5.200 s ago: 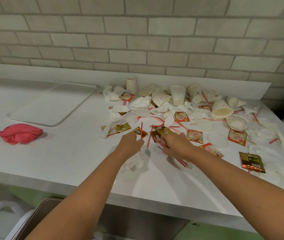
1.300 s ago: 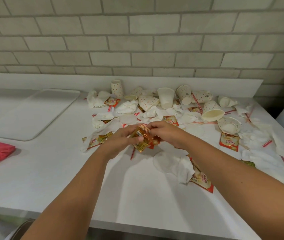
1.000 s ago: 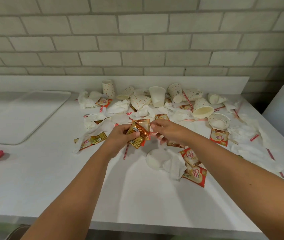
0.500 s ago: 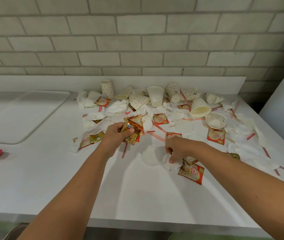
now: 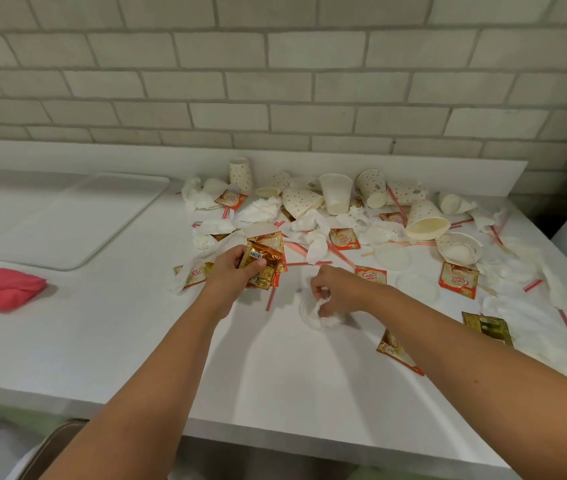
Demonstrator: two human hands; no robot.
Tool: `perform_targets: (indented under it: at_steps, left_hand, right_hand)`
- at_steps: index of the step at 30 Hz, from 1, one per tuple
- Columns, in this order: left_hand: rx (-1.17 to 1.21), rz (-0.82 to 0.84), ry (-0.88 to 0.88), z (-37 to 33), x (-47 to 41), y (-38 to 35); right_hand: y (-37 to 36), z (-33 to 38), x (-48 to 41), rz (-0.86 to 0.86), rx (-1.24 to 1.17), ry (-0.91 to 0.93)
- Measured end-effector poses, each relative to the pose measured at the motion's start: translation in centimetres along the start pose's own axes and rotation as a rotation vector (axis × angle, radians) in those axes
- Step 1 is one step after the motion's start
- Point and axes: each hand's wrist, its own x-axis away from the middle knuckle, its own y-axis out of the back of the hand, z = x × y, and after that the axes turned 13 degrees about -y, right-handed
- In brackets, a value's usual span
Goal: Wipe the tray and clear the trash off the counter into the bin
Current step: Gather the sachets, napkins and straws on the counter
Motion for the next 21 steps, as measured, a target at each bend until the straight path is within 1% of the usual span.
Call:
perform_targets:
  at_steps: [5, 9, 14, 18, 21]
  left_hand:
    - [-0.022, -0.034, 0.017, 0.6, 0.9, 1.7]
    - [-0.055, -0.045, 0.036, 1.0, 1.5, 3.1]
    - [-0.064, -0.058, 0.040, 1.2, 2.0, 4.2]
    - [-0.049, -0.052, 0.046, 1.1, 2.2, 4.3]
    - [-0.054, -0.036, 0.050, 1.1, 2.2, 4.3]
  right_hand:
    - [-0.3, 0.5, -0.8, 0.022, -0.105, -0.077]
    - [0.1, 0.9, -0.9, 0.076, -0.074, -0.119]
    - [1.2, 1.7, -0.3, 0.102, 0.070, -0.139]
    - [1.0, 1.8, 0.4, 0.175, 0.097, -0.166]
    - [0.2, 1.9, 0.4, 0.136, 0.177, -0.172]
